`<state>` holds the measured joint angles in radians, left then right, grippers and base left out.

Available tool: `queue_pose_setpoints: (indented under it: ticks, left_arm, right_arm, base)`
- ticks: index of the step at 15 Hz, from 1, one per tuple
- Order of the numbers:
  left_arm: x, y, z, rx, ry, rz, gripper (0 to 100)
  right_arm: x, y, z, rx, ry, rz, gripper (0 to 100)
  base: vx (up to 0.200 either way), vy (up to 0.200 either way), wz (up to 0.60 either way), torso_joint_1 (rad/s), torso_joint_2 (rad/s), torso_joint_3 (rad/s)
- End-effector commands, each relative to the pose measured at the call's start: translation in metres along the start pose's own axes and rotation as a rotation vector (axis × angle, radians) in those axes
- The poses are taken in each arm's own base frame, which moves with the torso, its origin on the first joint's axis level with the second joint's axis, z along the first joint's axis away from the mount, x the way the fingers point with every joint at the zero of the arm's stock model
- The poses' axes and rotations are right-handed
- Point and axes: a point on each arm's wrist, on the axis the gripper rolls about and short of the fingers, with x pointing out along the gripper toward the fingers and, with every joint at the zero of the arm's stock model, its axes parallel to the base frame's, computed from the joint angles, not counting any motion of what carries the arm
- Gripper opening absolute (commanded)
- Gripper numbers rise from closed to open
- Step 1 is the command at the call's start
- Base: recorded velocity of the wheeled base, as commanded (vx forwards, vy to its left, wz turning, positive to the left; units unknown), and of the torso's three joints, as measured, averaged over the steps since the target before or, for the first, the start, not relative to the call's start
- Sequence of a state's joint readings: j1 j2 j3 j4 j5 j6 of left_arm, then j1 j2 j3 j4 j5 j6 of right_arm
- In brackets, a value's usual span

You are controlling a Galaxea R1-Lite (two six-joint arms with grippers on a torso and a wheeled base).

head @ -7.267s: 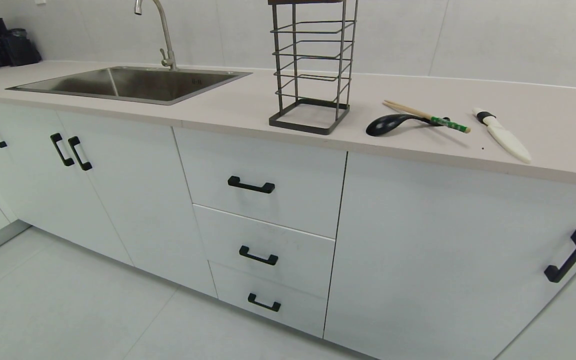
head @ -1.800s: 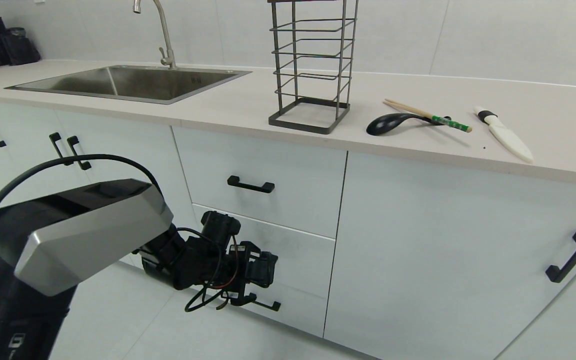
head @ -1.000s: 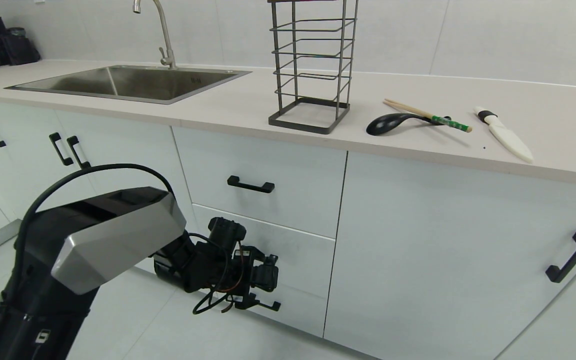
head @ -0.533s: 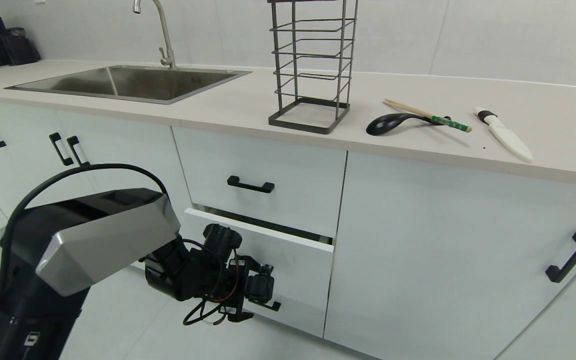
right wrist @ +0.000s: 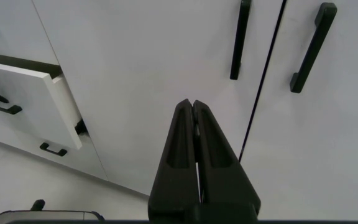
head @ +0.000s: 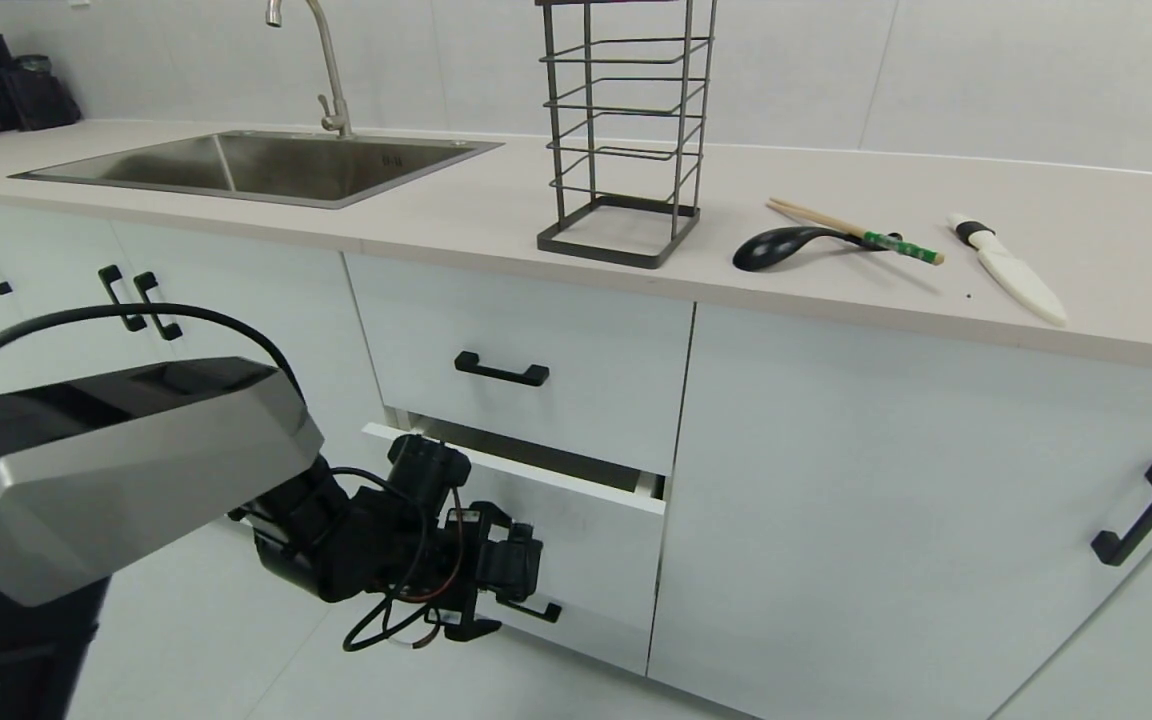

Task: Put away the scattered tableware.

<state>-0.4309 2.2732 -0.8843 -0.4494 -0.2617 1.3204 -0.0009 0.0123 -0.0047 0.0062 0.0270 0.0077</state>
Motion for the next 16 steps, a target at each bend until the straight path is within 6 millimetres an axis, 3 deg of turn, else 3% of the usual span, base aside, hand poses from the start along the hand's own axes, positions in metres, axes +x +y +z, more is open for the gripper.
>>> queue_pose_setpoints:
  ticks: [1, 3, 5, 6, 7, 11, 16]
  left_arm:
    - [-0.06, 0.013, 0.032, 0.051, -0.056, 0.119, 100]
    - [-0.115, -0.004, 0.05, 0.017, -0.078, 0.121, 100]
    - [-0.147, -0.009, 0.058, -0.005, -0.092, 0.135, 100]
    - [-0.153, -0.005, 0.059, -0.025, -0.096, 0.15, 100]
    - [-0.153, 0.0, 0.06, -0.038, -0.102, 0.158, 100]
    - [-0.103, 0.027, 0.036, -0.11, -0.08, 0.111, 100]
    - [-0.071, 0.043, 0.015, -0.132, -0.048, 0.113, 100]
  right_arm:
    - [0.0, 0.0, 0.0, 0.0, 0.002, 0.0, 0]
    - [0.0, 0.0, 0.0, 0.0, 0.002, 0.0, 0]
    - [0.0, 0.0, 0.0, 0.0, 0.002, 0.0, 0]
    - [0.0, 0.0, 0.0, 0.0, 0.002, 0.0, 0]
    - [0.0, 0.0, 0.0, 0.0, 0.002, 0.0, 0]
    - [0.0, 0.0, 0.0, 0.0, 0.002, 0.0, 0]
    - [0.0, 0.0, 0.0, 0.0, 0.002, 0.0, 0]
  base:
    - [0.0, 0.0, 0.0, 0.0, 0.0, 0.0]
    - [0.0, 0.0, 0.0, 0.0, 0.0, 0.0]
    - [0.0, 0.0, 0.0, 0.0, 0.0, 0.0]
    - [0.0, 0.0, 0.0, 0.0, 0.0, 0.0]
    - [0.0, 0.0, 0.0, 0.0, 0.0, 0.0]
    - [0.0, 0.0, 0.0, 0.0, 0.0, 0.0]
    - [0.0, 0.0, 0.0, 0.0, 0.0, 0.0]
